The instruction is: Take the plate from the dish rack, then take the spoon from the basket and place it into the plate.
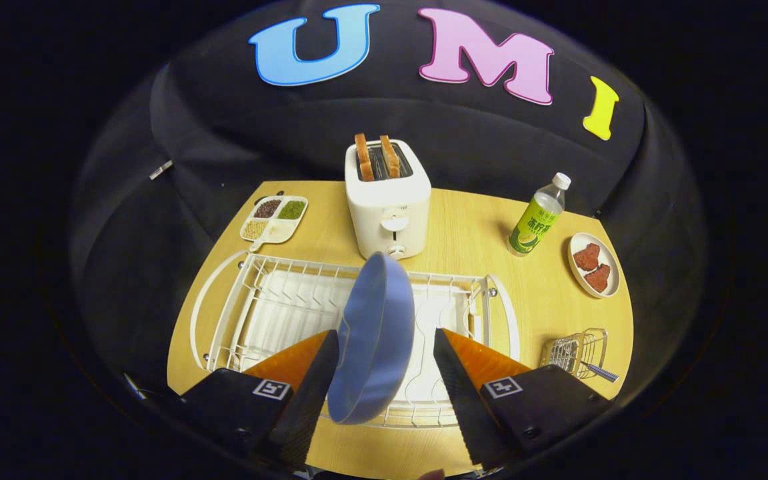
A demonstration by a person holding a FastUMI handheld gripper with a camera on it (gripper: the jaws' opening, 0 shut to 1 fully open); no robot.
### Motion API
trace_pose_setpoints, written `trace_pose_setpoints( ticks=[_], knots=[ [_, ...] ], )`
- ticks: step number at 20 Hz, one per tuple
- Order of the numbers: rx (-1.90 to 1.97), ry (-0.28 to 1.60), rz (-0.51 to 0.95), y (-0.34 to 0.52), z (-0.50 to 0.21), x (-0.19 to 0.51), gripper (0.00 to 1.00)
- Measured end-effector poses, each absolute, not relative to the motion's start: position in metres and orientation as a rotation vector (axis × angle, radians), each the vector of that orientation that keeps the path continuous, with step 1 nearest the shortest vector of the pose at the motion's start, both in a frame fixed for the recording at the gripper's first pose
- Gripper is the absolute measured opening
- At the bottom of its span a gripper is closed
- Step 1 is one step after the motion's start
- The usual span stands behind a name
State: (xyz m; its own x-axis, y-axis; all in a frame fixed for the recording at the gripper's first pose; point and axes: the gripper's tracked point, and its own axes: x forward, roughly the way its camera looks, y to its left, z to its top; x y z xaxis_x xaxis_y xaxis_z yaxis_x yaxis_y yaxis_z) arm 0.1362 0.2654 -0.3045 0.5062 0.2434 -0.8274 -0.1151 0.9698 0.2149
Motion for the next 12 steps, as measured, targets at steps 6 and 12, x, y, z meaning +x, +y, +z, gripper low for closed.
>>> trace_pose_setpoints(
  ticks=[6,12],
  knots=[
    [0.116,1.131,0.119,0.261,-0.335,0.131,0.44],
    [0.021,1.126,0.044,0.251,-0.317,0.145,0.33]
  ],
)
